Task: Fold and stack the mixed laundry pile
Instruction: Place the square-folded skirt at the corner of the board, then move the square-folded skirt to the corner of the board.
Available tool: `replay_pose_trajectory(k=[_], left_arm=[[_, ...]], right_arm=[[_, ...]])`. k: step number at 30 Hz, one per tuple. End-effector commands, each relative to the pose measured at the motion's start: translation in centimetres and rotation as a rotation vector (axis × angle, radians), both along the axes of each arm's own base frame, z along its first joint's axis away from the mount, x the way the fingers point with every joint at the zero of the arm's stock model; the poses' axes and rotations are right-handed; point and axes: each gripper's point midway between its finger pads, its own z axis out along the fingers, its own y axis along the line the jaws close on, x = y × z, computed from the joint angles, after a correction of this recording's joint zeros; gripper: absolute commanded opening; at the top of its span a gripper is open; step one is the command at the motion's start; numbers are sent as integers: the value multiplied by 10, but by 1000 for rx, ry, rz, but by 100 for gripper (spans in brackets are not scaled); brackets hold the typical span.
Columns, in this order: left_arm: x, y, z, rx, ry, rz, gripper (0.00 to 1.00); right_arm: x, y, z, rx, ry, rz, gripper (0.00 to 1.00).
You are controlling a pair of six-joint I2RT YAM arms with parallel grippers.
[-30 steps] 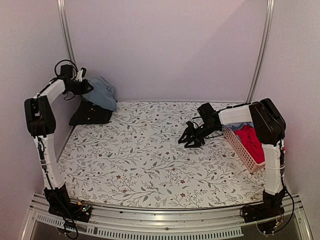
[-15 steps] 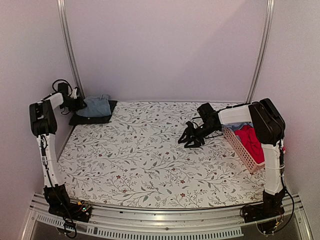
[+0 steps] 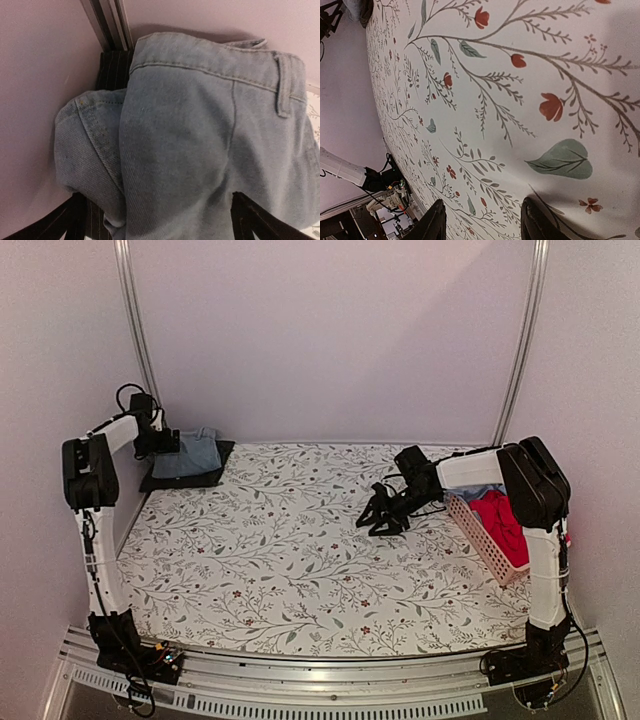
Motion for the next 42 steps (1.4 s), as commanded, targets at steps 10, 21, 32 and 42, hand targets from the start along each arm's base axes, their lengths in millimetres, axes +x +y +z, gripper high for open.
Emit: replay_pose_trajectory(k=[10,21,32,42], left_arm=[[20,-73,63,-151,-153,-153,100],[-4,-52,-91,-182,166,-50,100],[-104,-154,-109,-217,389,-97,100],[-62,-145,60,-464,42,-179,100]], right_arm=[[-6,-9,-3,-19,2,1,50],[-14,-13,-5,-27,21,-6,50],[-13,-23,-2,-27,-3,-15,50],[-17,-24,2,-3,-22,-26,51]])
